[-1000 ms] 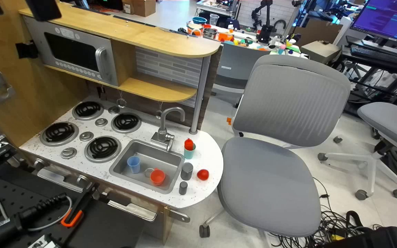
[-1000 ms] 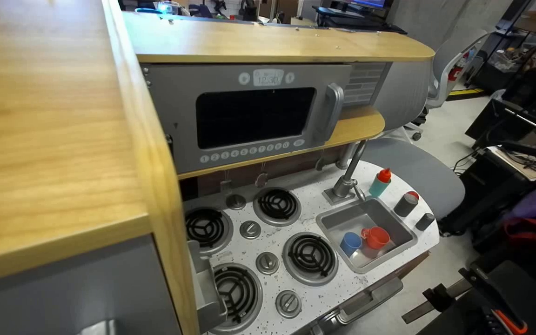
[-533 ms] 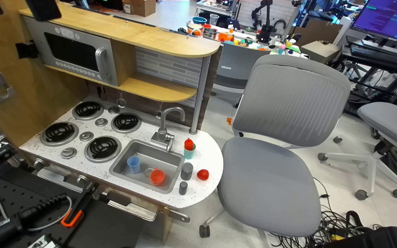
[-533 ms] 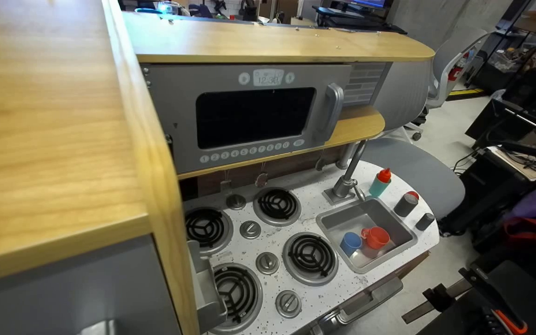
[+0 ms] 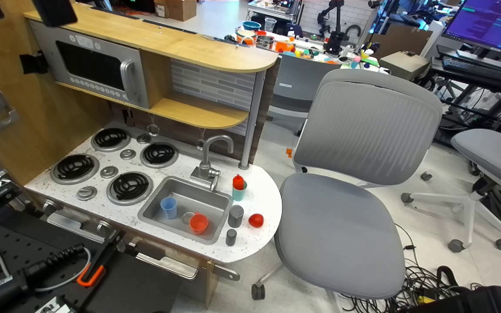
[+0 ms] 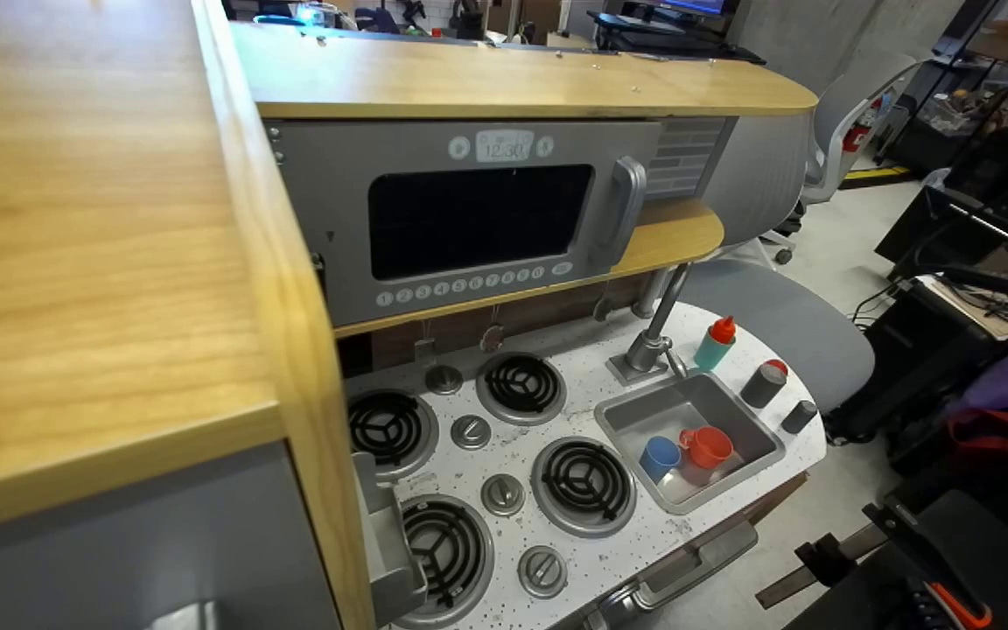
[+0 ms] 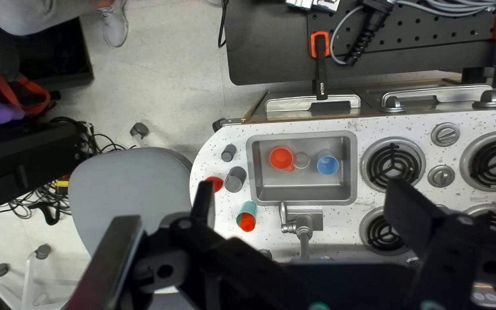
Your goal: Remove the blue cup from the sink and place it on the stove
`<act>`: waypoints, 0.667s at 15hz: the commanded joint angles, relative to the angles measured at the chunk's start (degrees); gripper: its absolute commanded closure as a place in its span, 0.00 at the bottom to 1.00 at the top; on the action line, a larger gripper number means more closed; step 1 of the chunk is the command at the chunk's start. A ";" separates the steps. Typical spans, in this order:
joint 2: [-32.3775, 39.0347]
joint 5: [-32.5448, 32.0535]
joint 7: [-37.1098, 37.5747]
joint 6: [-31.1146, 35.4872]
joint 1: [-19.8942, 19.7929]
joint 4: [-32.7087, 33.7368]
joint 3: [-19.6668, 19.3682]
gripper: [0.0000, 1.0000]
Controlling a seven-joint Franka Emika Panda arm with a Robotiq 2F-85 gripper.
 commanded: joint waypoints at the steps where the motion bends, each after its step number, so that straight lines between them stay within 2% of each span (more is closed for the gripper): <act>1: 0.00 -0.36 0.35 -0.28 0.85 0.17 -0.65 0.00; 6: 1.74 -0.73 0.83 1.86 0.69 0.24 -0.93 0.00; 8: 3.60 -0.91 0.32 5.52 0.72 -0.19 -1.60 0.00; 10: 5.01 -0.15 1.92 13.29 1.26 -3.76 -1.20 0.00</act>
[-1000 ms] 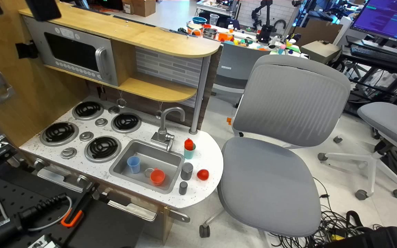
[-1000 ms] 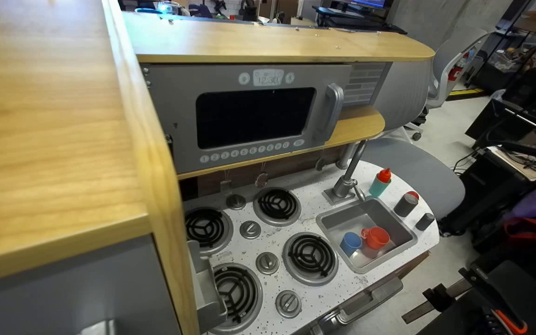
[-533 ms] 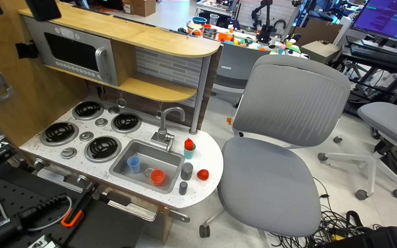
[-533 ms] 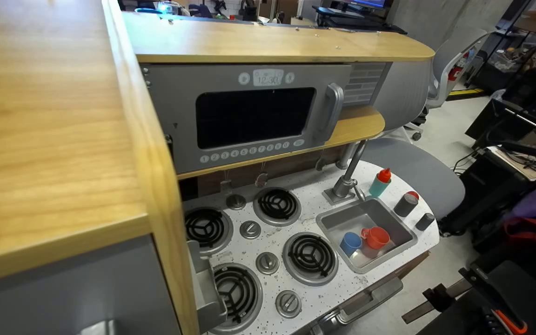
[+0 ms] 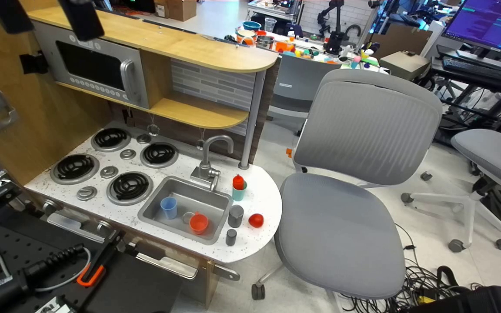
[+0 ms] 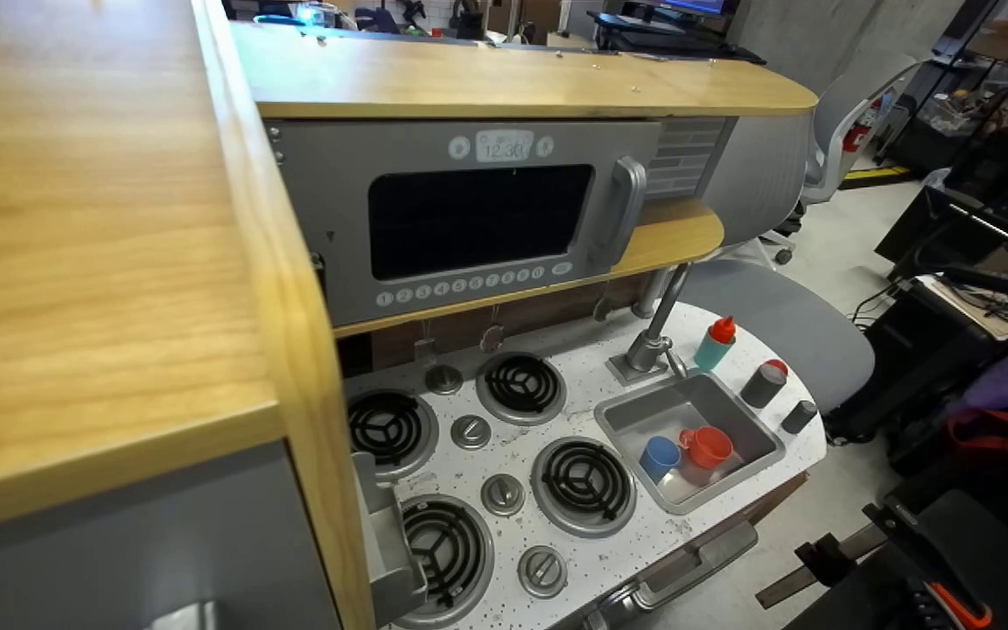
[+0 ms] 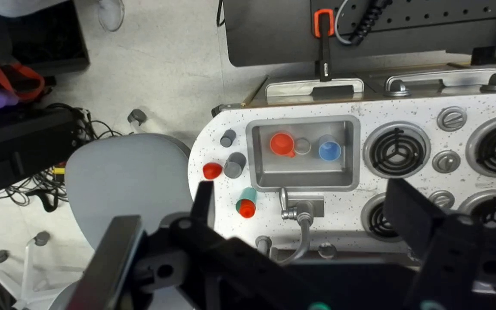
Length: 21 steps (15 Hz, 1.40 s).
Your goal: Remove the blue cup from the sink and place it on the stove
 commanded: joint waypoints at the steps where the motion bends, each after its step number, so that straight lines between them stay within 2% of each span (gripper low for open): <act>1: 4.45 0.03 1.92 11.96 1.19 -3.93 -0.76 0.00; 4: 10.44 -0.57 1.95 22.36 1.06 -6.54 -0.43 0.00; 7: 19.45 -1.23 2.53 31.15 0.45 -6.98 -0.08 0.00; 11: 34.11 -6.84 8.78 41.91 -1.13 -4.41 0.33 0.00; 13: 40.57 -11.95 13.36 44.49 -0.56 -1.81 -0.68 0.00; 16: 48.48 -17.79 17.88 45.70 2.32 2.59 -3.72 0.00; 21: 59.19 -17.37 17.57 45.31 6.37 9.79 -6.63 0.00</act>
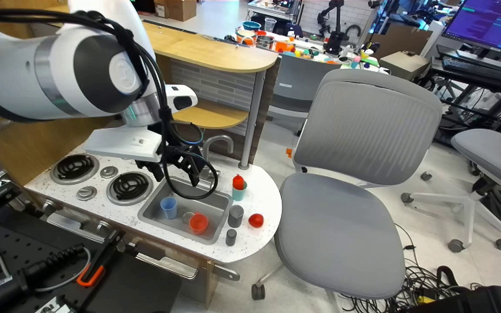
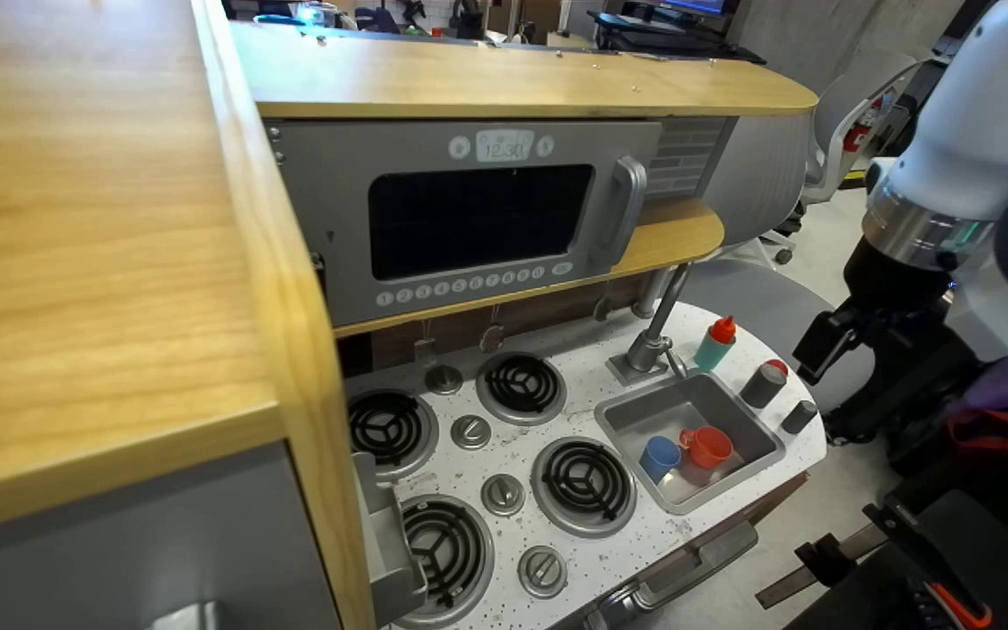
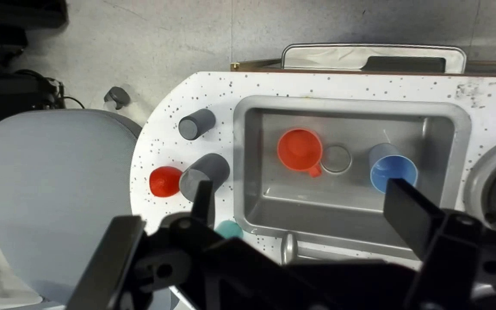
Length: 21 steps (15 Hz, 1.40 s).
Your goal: Remove the blue cup from the sink and place it on the stove
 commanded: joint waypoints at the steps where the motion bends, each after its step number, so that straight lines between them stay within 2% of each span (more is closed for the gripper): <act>1: 8.17 -0.01 0.01 0.55 3.19 6.20 -2.18 0.00; 11: 26.39 3.61 -1.59 0.02 6.12 19.92 -2.31 0.00; 21: 34.58 12.83 -7.25 -2.55 4.90 29.00 0.50 0.00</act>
